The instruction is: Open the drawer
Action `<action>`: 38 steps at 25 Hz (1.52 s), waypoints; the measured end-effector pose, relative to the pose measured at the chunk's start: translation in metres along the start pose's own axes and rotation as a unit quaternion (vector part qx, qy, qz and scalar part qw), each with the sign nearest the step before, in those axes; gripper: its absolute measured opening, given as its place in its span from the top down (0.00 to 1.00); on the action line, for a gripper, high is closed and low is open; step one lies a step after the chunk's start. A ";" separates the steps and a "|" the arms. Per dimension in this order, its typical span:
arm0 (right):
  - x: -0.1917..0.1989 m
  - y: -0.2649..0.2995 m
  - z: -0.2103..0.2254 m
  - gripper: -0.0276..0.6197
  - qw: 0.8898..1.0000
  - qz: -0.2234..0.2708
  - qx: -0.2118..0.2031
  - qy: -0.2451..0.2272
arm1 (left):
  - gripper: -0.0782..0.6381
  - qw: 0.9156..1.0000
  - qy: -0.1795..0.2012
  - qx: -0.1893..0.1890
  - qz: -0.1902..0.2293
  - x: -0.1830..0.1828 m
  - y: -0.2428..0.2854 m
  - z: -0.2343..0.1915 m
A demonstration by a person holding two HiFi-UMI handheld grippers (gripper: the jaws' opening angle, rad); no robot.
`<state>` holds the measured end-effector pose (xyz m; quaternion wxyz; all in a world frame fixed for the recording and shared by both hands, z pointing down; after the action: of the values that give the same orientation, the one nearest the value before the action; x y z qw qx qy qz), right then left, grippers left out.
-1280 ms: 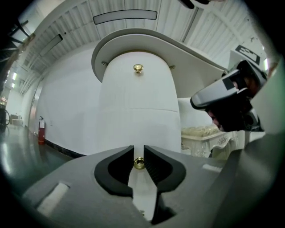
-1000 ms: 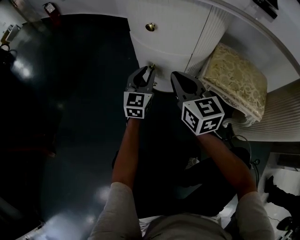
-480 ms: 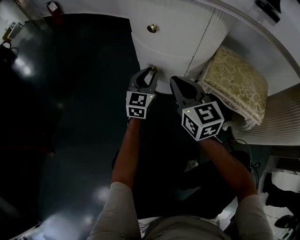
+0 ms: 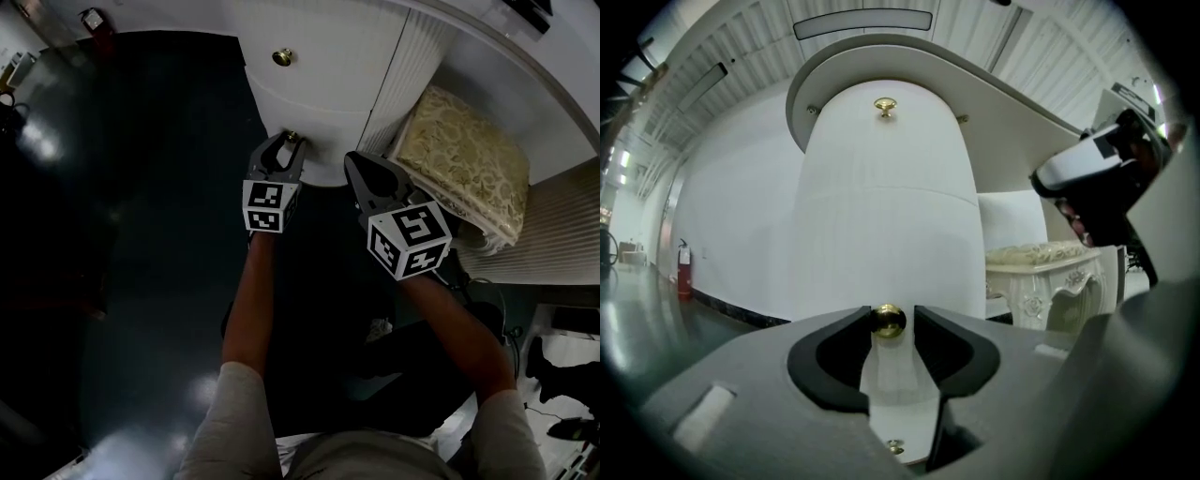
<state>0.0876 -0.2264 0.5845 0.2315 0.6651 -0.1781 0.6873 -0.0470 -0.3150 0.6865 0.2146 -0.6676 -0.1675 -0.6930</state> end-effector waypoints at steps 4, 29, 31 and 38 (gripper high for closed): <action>-0.004 0.000 0.000 0.93 1.000 0.006 -0.002 0.006 | 0.73 1.000 0.001 -0.014 -0.003 0.002 -0.003 -0.004; -0.027 0.017 0.036 0.93 0.997 0.041 0.050 0.029 | 0.74 1.000 0.003 0.006 -0.002 0.001 -0.034 -0.005; -0.026 0.015 0.036 0.93 0.997 0.039 0.051 0.030 | 0.74 1.000 0.002 0.007 -0.002 0.000 -0.037 -0.005; -0.019 0.003 0.044 0.93 0.998 0.028 0.054 0.015 | 0.74 1.000 0.002 0.000 -0.002 0.000 -0.051 -0.003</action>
<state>0.1227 -0.2544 0.5683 0.1787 0.6610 -0.1553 0.7120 -0.0758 -0.2729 0.6891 0.2139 -0.6656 -0.1685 -0.6949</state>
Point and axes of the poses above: the fingertips, and each gripper's own axes: y forward along the fingers, z to its right, x out of its underside, the point moved 5 cm from there along -y, backward along the fingers, and after that the axes turned 8 degrees about z, right-handed, at the moved point
